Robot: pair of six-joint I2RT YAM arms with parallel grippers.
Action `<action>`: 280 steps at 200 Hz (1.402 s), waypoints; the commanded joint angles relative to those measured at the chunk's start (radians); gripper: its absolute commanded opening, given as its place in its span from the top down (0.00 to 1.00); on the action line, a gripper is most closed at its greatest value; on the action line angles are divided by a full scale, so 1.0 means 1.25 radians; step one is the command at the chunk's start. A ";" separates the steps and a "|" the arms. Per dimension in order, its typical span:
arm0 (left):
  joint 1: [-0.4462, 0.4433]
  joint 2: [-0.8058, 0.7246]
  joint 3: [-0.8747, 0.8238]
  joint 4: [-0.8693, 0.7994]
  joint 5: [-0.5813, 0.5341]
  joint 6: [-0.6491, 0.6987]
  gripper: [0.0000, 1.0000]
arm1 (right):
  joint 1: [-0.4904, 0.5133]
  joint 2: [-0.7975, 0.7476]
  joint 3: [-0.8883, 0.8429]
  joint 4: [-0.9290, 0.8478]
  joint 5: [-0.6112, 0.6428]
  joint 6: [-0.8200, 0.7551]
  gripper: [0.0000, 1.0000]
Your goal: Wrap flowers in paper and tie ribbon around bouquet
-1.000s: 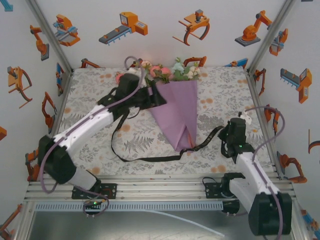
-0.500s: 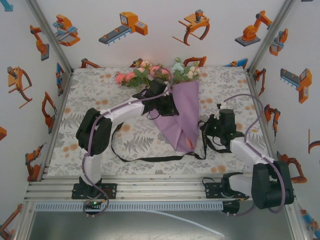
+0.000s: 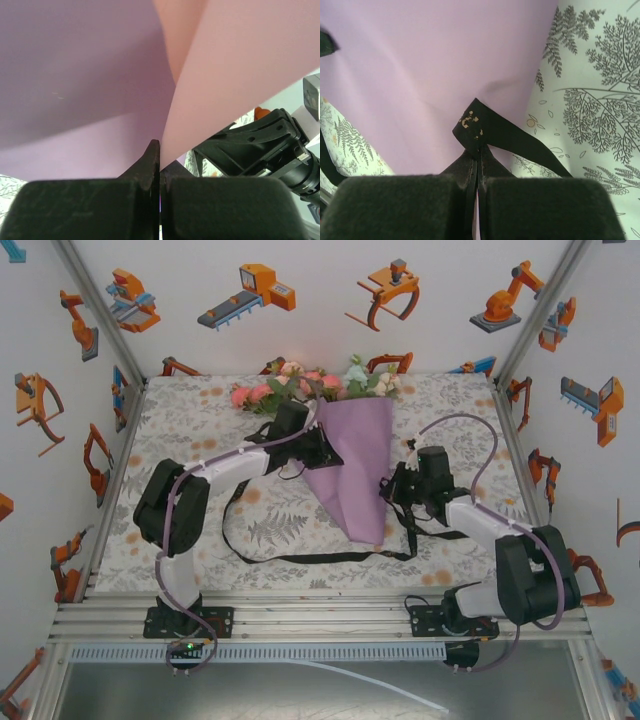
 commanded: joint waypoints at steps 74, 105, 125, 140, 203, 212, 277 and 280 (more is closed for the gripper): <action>0.058 0.035 -0.052 -0.002 -0.050 0.020 1.00 | 0.039 -0.029 0.112 -0.114 -0.063 -0.022 1.00; 0.063 0.051 -0.039 -0.084 -0.116 0.006 1.00 | 0.056 0.041 0.160 -0.005 0.003 0.092 1.00; 0.062 0.053 -0.039 -0.105 -0.143 0.004 0.94 | 0.056 0.156 0.225 0.038 0.029 0.124 1.00; 0.064 0.054 -0.046 -0.091 -0.135 0.003 0.91 | 0.057 0.239 0.276 0.048 0.016 0.133 1.00; 0.071 -0.001 -0.051 -0.156 -0.177 0.002 0.54 | 0.058 0.411 0.343 0.051 0.036 0.087 1.00; 0.071 -0.032 -0.054 -0.177 -0.180 0.005 0.51 | 0.058 0.403 0.344 0.047 0.032 0.086 1.00; -0.031 -0.117 -0.005 -0.209 -0.137 0.008 0.49 | 0.058 0.261 0.316 0.009 0.036 0.084 1.00; -0.032 -0.107 -0.002 -0.197 -0.117 0.002 0.49 | 0.058 0.254 0.312 0.009 0.035 0.086 1.00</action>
